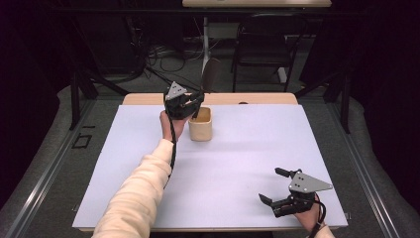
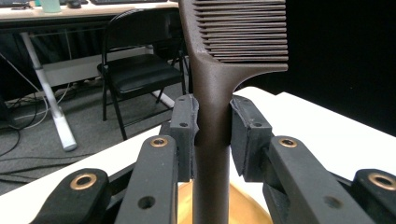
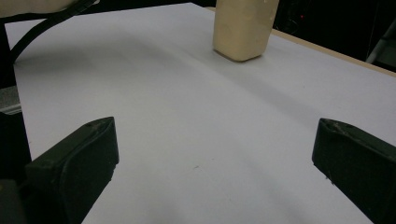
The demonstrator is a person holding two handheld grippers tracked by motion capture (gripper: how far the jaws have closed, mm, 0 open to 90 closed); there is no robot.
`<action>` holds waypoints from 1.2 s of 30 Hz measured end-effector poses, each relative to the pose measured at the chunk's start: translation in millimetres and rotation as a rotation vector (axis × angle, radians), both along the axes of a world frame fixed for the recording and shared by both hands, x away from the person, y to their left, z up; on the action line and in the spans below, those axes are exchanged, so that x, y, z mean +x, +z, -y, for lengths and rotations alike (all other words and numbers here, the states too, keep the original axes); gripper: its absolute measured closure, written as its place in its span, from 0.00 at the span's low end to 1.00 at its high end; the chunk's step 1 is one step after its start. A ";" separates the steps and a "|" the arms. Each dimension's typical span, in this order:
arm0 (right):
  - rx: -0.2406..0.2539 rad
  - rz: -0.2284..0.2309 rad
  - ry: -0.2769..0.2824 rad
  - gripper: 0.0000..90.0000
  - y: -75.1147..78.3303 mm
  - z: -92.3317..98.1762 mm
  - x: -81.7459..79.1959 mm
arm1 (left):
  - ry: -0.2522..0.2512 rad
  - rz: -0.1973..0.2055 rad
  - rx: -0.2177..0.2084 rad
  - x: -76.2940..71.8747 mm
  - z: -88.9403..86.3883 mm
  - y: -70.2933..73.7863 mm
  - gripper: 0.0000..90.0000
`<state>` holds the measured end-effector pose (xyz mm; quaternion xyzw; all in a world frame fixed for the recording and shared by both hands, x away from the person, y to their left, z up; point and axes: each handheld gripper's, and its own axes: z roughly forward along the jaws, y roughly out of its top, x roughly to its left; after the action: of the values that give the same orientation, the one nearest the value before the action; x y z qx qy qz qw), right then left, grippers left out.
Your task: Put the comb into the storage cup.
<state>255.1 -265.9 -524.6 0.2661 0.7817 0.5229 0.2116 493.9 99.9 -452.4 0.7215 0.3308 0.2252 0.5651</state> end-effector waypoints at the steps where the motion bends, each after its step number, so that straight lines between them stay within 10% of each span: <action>1: -0.002 -0.001 0.000 0.00 0.1 0.1 -0.1 | 0.001 -0.003 0.000 0.3 0.4 -1.3 0.81; 36: -0.002 -0.001 0.001 0.00 0.0 0.0 0.1 | -0.016 -0.062 0.042 2.5 1.4 -22.6 0.81</action>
<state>255.2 -266.0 -524.7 0.2658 0.7826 0.5218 0.2112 496.5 98.6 -475.0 0.7424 0.3373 0.2052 0.5413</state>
